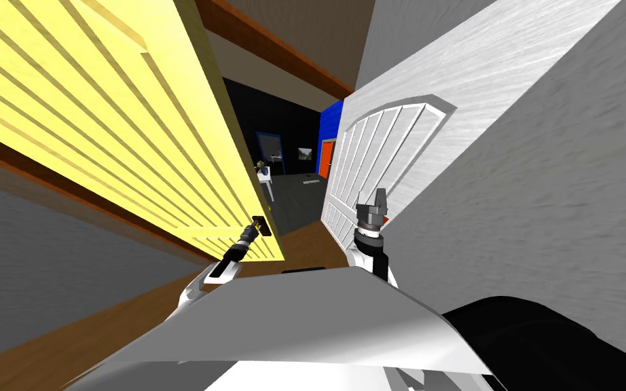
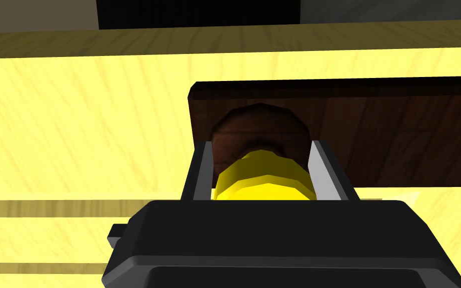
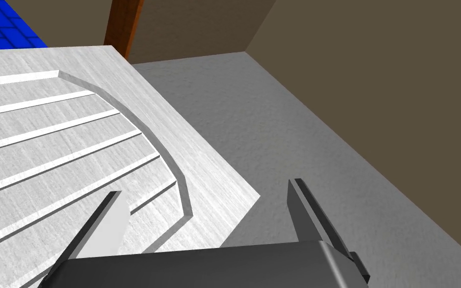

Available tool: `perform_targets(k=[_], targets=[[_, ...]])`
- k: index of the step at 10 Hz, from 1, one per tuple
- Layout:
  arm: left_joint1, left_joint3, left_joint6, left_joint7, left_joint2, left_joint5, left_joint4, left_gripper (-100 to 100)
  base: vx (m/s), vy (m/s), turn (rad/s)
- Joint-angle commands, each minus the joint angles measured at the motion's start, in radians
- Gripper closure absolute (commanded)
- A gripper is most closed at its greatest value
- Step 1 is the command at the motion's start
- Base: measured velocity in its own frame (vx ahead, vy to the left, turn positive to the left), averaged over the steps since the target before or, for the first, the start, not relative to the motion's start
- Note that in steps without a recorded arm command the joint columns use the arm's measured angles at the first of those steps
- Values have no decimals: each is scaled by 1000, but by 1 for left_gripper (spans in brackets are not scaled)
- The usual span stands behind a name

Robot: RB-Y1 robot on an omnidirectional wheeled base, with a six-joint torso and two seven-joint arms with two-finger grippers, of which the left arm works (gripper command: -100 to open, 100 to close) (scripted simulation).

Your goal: Pull the door open

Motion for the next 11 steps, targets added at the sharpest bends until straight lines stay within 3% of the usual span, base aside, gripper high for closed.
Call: perform_targets(k=[1,7,8,9,11], targets=[[18,-12,-26,17,23,1,-8,100,-255,82,-165],[84,-52,-108,75,108,5,-36,100,-212,103,-120],[80,-51,-94,67,97,4,-34,100,-78,50,-35],[95,-61,-121,81,116,4,-31,100,-171,79,-142],[109,-69,-152,96,139,5,-28,100,-212,115,-181]])
